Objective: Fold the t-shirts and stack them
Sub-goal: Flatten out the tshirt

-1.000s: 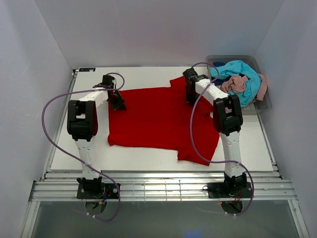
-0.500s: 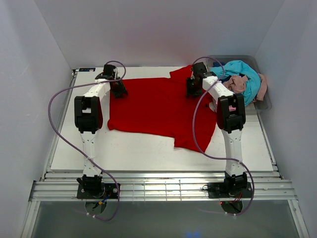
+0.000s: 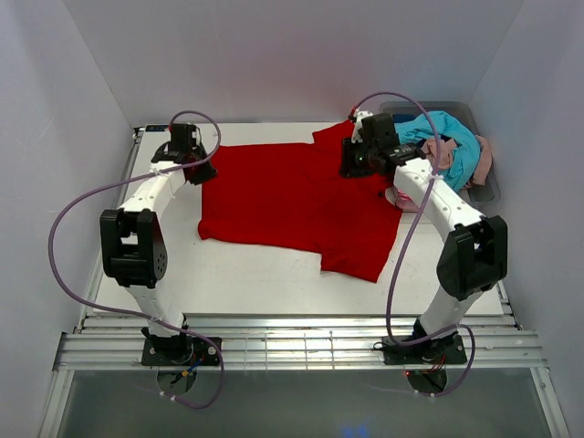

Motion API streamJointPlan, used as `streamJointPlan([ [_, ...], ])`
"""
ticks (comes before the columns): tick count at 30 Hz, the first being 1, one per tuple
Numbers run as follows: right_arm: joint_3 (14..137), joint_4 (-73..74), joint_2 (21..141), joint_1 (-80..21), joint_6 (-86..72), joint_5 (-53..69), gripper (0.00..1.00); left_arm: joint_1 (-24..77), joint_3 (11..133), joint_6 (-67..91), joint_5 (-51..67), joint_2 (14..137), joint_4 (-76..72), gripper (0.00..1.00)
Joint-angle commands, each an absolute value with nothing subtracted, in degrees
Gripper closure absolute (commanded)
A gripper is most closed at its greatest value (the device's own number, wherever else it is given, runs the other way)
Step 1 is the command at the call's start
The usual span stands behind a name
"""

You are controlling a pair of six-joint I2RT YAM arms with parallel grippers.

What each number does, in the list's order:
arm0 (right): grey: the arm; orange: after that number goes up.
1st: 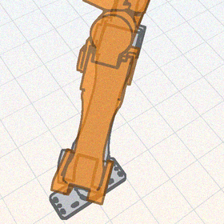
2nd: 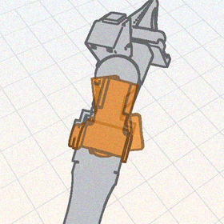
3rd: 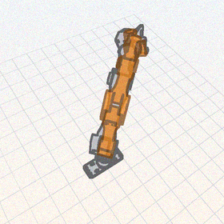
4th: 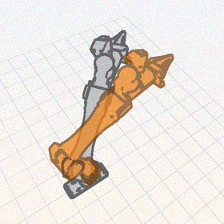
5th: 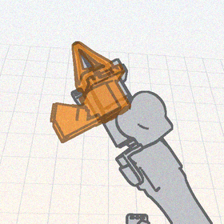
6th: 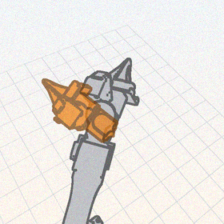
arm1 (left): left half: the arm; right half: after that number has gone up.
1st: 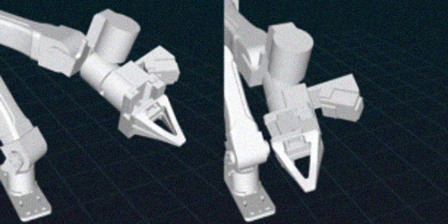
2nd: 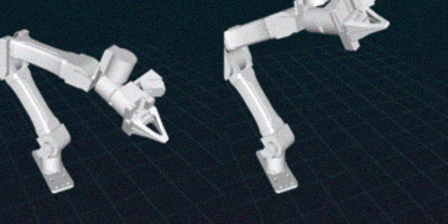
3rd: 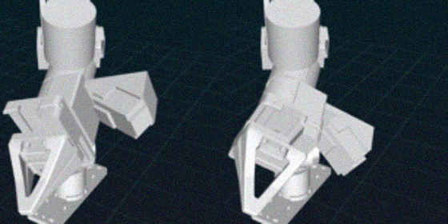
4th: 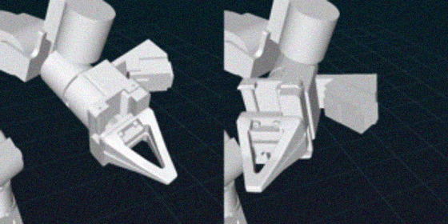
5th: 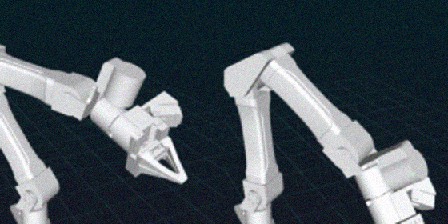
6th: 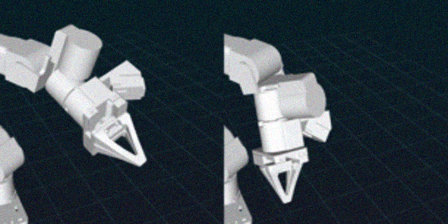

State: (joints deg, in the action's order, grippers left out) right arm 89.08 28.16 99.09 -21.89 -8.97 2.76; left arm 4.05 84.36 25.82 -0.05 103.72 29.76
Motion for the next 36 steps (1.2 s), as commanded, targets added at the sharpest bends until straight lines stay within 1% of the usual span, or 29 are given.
streamJointPlan([
  [1,83.1,30.0,95.1,-24.8,-10.2,1.4,0.62,3.7,76.8,25.4,-4.5,104.2,32.5,0.64],
  [4,78.6,30.6,91.2,-27.3,-11.2,0.3,0.59,3.8,74.1,26.3,-5.4,103.0,33.4,0.55],
  [5,76.7,30.8,90.4,-28.4,-11.6,0.3,0.59,3.8,73.7,26.7,-6.0,102.7,33.6,0.50],
  [6,75.9,31.1,89.6,-28.8,-11.9,-1.8,0.58,3.8,73.4,27.0,-6.3,102.4,33.7,0.48],
  [8,73.9,31.6,87.3,-29.5,-13.3,-1.9,0.58,3.7,72.7,27.2,-7.2,101.9,33.8,0.45],
  [9,71.8,31.7,86.4,-29.7,-13.7,-1.8,0.57,3.8,72.6,27.4,-7.6,101.8,34.2,0.41],
  [11,69.9,31.5,84.2,-30.2,-14.8,-2.0,0.57,3.7,72.5,27.4,-7.7,102.0,34.5,0.39],
  [22,58.5,31.9,77.4,-31.7,-18.2,-1.8,0.57,3.7,70.1,28.2,-7.6,99.2,35.4,0.39],
  [28,56.4,32.7,75.6,-32.3,-18.9,-2.4,0.57,3.7,67.0,29.1,-7.9,96.0,35.3,0.40],
  [36,55.7,33.4,74.3,-32.6,-19.7,-2.5,0.57,3.7,65.4,29.1,-8.3,95.7,35.0,0.40],
])
